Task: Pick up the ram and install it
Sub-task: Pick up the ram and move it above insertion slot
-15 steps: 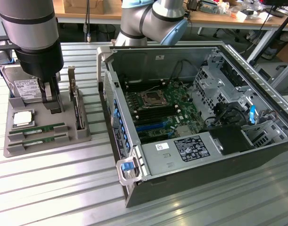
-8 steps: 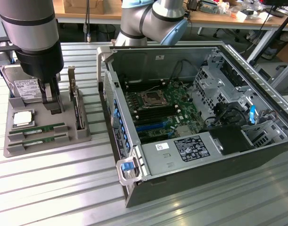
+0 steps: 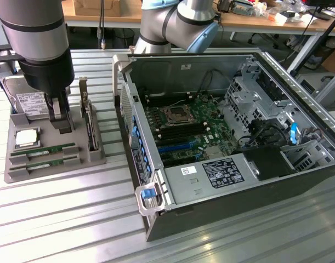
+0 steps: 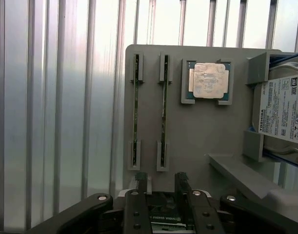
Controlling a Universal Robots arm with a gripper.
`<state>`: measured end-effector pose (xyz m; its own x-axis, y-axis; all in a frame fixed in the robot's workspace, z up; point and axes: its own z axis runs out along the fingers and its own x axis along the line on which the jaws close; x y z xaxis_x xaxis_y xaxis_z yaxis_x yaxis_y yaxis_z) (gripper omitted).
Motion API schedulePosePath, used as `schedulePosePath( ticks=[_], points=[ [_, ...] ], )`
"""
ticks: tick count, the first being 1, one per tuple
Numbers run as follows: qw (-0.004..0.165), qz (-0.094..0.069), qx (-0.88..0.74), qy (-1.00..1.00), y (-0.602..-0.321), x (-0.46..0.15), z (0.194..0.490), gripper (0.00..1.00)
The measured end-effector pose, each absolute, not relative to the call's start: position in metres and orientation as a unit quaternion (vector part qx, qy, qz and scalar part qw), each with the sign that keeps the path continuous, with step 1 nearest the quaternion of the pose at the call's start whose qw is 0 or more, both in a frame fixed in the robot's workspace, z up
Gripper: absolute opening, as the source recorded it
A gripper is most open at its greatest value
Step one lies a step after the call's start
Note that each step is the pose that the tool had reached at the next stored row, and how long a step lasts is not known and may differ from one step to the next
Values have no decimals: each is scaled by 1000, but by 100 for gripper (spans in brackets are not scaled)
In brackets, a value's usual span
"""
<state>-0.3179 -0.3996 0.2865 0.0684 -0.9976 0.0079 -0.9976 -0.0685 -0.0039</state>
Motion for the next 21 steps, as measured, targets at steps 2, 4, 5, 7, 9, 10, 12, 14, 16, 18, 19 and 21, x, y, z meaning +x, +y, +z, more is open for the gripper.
schedulePosePath(
  ticks=[2,4,5,7,9,10,12,14,16,18,19,21],
  points=[
    [1,4,731,-682,-400,-318,286,36],
    [1,4,731,-682,-400,-318,285,36],
    [1,4,731,-682,-400,-318,285,36],
    [1,4,731,-682,-400,-318,284,36],
    [1,4,731,-682,-400,-318,284,36],
    [1,4,731,-682,-400,-318,284,36],
    [1,4,731,-682,-400,-318,283,36],
    [1,4,731,-682,-400,-318,282,36],
    [1,4,731,-682,-400,-318,281,36],
    [1,4,731,-682,-400,-318,281,36],
    [1,4,731,-682,-400,-318,281,36],
    [1,4,731,-682,-400,-318,280,36]
  ],
)
